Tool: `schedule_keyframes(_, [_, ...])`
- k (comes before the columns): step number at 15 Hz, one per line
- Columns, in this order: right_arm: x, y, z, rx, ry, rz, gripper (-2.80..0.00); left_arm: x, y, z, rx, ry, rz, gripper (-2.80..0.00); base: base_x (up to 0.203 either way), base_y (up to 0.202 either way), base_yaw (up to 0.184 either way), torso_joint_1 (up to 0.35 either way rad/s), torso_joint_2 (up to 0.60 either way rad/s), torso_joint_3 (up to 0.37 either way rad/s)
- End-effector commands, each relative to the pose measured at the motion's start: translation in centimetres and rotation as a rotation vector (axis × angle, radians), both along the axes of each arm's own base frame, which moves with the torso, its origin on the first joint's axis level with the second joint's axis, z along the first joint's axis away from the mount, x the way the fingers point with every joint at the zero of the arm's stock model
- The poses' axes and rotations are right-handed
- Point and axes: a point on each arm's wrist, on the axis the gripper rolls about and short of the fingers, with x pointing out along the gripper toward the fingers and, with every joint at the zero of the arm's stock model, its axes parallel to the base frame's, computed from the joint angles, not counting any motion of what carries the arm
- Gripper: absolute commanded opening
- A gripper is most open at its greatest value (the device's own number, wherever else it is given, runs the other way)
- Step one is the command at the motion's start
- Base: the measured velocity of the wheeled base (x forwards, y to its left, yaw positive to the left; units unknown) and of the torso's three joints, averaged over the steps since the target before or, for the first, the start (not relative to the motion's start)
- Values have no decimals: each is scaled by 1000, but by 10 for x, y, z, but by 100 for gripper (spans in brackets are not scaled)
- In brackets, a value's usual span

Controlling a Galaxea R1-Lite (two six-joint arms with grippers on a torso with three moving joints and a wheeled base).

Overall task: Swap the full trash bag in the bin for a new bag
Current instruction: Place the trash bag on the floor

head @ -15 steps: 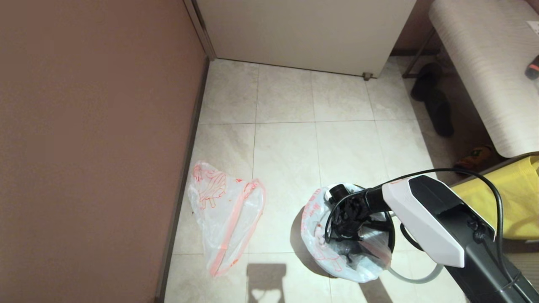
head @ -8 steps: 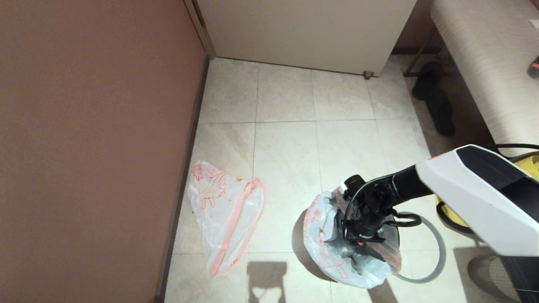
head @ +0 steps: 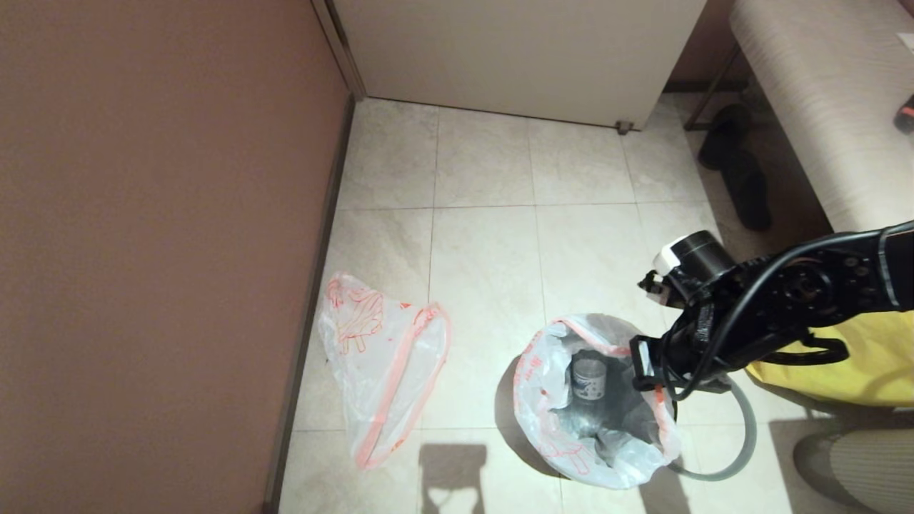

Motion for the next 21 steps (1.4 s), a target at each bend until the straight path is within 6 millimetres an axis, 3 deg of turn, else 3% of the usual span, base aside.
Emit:
schedule_keyframes(1, [-35, -14, 48, 66, -130, 5, -280, 0, 0, 0, -1, 0, 0, -280, 0, 0, 0, 0, 0, 0])
schedule_keyframes(4, [-64, -26, 79, 130, -209, 24, -280, 0, 0, 0, -1, 0, 0, -280, 0, 0, 0, 0, 0, 0])
schedule_keyframes(11, [-109, -36, 118, 196, -347, 69, -280, 0, 0, 0, -1, 0, 0, -280, 0, 0, 0, 0, 0, 0])
schedule_keyframes(15, [-147, -52, 142, 260, -432, 54, -280, 0, 0, 0, -1, 0, 0, -280, 0, 0, 0, 0, 0, 0])
schedule_keyframes(21, [-206, -78, 215, 395, -717, 72, -280, 0, 0, 0, -1, 0, 0, -280, 0, 0, 0, 0, 0, 0])
